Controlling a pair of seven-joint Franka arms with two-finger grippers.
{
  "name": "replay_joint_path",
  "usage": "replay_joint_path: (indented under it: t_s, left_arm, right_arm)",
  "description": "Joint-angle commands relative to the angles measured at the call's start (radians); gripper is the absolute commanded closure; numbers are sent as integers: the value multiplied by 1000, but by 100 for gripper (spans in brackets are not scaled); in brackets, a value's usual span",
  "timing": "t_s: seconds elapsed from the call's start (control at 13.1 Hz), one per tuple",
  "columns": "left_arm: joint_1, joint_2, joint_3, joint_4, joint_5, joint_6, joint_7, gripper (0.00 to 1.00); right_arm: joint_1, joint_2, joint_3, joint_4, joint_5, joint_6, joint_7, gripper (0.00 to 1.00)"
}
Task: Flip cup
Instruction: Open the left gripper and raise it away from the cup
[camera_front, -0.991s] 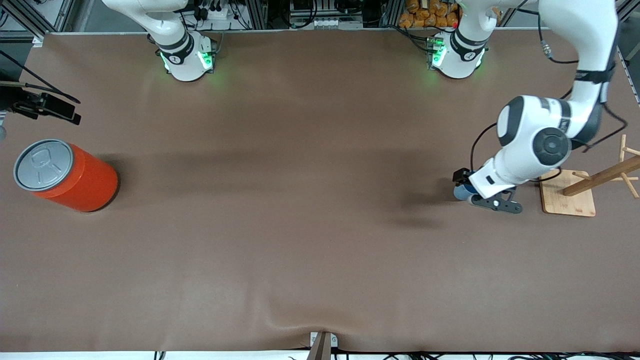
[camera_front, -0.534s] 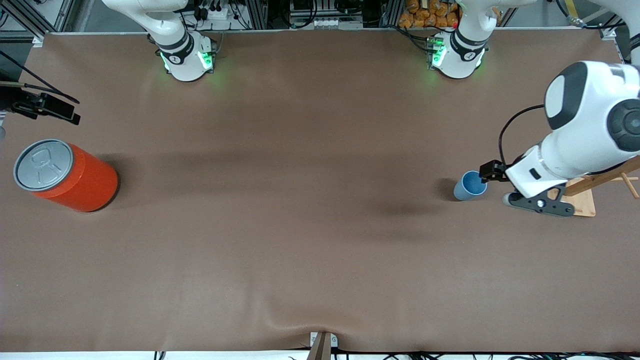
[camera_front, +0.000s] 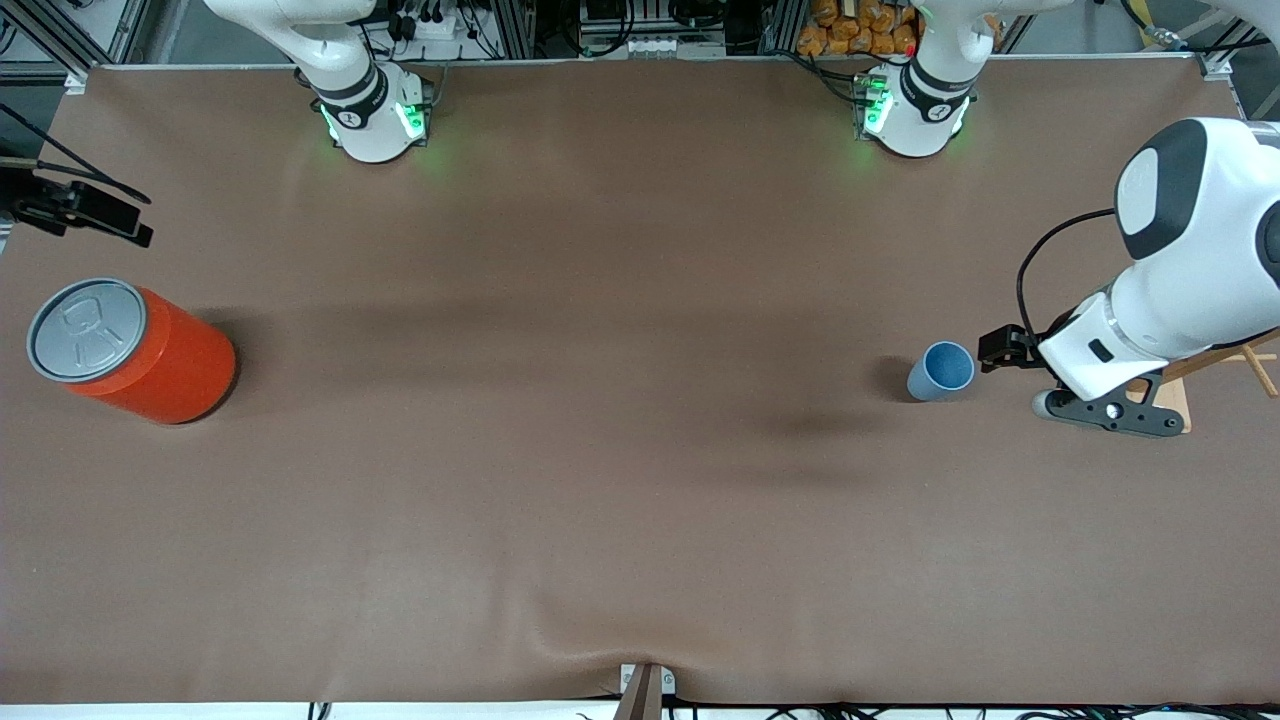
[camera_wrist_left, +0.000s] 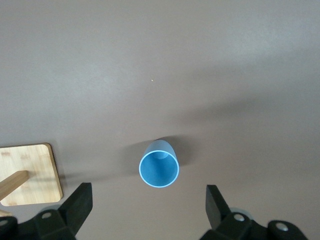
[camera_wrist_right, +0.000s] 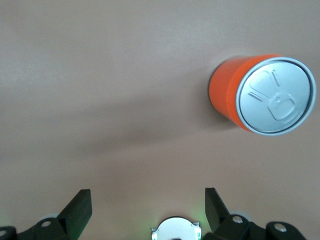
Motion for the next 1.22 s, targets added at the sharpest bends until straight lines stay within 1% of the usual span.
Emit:
replay_joint_path:
  t_s: [0.0,0.15,0.23,0.38,0.53,0.69,0.76,1.07,1.14]
  left_arm:
    - [63,-9,-31,43,-18,-20,8,0]
    - [31,-31,-5,40,-28,-23,-3,0]
    - [15,-58,10,37,-28,-28,-6,0]
    - [1,-127,33,33,-28,-107,-3,0]
    - [-2,-191,38,28,-28,-170,-14,0]
    - [-57,-248,104,26,-29,-208,-31,0]
    - [-66,-268,116,23,-29,-235,-26,0]
    - [-65,-278,133,33,-26,-241,5,0]
    - [-65,-297,135,23,-26,-245,6,0]
  right_arm:
    - [-20,-7,5,18,11,-23,-9,0]
    - [-9,-7,11,28,9,-23,-12,0]
    - [-6,-7,9,28,8,-25,-15,0]
    - [-11,-7,8,28,6,-28,-58,0]
    - [-9,-7,8,28,6,-37,-60,0]
    - [-9,-7,8,27,6,-37,-58,0]
    - [-8,-7,8,27,6,-37,-55,0]
    - [-6,-8,8,21,6,-36,-49,0]
    - [-6,-8,8,19,6,-32,-49,0]
